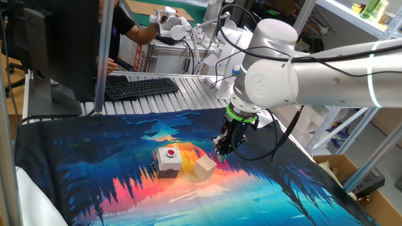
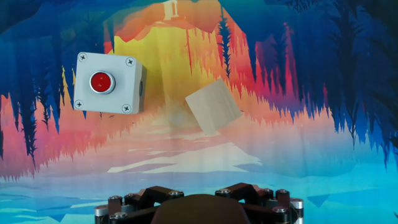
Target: Pick up one small block
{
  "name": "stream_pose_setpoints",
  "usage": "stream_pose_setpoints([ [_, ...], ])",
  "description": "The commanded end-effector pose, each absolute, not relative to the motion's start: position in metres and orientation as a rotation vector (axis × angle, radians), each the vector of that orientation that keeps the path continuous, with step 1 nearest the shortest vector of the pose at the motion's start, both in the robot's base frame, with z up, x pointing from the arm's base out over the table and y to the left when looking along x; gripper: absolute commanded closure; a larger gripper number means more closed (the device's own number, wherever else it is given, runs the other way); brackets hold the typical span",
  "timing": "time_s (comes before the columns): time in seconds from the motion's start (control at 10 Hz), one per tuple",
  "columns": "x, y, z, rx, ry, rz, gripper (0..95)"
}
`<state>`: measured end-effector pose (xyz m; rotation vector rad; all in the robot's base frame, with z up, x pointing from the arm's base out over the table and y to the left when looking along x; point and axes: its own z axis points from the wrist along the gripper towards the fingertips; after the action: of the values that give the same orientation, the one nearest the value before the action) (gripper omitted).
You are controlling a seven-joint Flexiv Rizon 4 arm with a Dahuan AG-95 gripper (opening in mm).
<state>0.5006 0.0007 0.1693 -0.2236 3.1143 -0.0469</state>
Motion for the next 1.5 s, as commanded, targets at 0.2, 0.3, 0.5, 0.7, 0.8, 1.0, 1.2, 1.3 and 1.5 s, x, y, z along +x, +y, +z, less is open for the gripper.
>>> stream_pose_setpoints([
  [0.2,0.501,0.001,0.169,-0.224,3.114,-0.050,95.0],
  [0.3,0.501,0.001,0.169,-0.225,3.114,-0.050,95.0],
  [0.5,0.501,0.001,0.169,-0.226,3.114,-0.051,95.0],
  [0.7,0.501,0.001,0.168,-0.228,3.114,-0.051,95.0],
  [0.8,0.502,0.000,0.168,-0.232,3.113,-0.050,95.0],
  [1.0,0.509,-0.001,0.167,-0.241,3.113,-0.051,95.0],
  [1.2,0.520,-0.001,0.166,-0.253,3.118,-0.051,95.0],
  [1.3,0.525,-0.001,0.165,-0.255,3.120,-0.052,95.0],
  [1.5,0.542,-0.002,0.160,-0.260,3.122,-0.057,95.0],
])
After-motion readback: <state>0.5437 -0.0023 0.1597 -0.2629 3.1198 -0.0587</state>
